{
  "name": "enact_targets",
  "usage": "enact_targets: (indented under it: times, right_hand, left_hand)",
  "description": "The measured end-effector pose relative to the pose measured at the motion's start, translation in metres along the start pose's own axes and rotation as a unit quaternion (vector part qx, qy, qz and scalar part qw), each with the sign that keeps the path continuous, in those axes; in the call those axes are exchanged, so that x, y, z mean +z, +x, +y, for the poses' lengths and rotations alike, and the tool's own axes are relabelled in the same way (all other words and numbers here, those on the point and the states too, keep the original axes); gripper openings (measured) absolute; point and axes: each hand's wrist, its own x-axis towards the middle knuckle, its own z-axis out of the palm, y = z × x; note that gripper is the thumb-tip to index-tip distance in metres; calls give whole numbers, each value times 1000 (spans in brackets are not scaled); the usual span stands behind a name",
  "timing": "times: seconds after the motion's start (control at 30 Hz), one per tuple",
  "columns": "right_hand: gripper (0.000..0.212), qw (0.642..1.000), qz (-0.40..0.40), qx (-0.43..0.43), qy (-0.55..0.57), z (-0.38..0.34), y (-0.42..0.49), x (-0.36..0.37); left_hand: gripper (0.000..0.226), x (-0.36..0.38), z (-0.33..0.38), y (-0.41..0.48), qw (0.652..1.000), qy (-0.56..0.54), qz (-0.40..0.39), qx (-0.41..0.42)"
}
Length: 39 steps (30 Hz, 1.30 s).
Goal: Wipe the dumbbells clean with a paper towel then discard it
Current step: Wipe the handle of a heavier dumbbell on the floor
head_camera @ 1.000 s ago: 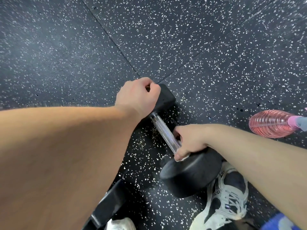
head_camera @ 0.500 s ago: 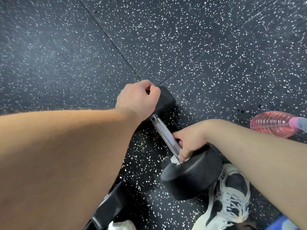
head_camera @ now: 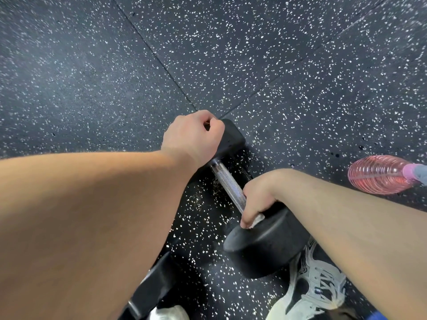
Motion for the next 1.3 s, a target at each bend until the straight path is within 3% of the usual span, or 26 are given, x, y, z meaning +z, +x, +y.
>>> enact_targets:
  times: [0.17, 0.53, 0.8, 1.07, 1.13, 1.2, 1.3]
  right_hand:
    - [36, 996, 66, 26, 49, -8, 2, 17]
    - [83, 996, 68, -4, 49, -2, 3, 17]
    - [34, 989, 58, -26, 135, 3, 8, 20]
    - [50, 971, -64, -85, 214, 9, 4, 12]
    - [58, 984, -46, -61, 161, 7, -2, 8]
    - [51, 995, -7, -40, 92, 4, -6, 6]
    - [52, 997, 24, -18, 73, -3, -9, 9]
  left_hand:
    - [32, 0, -1, 0, 1000, -3, 3, 1]
    - [32, 1, -2, -1, 1000, -1, 2, 7]
    - [31, 1, -1, 1, 1000, -5, 1, 2]
    - [32, 1, -3, 1, 1000, -1, 2, 4]
    - [32, 1, -5, 0, 1000, 0, 5, 7]
    - [33, 0, -6, -2, 1000, 0, 7, 10]
    - [32, 0, -4, -2, 1000, -2, 7, 4]
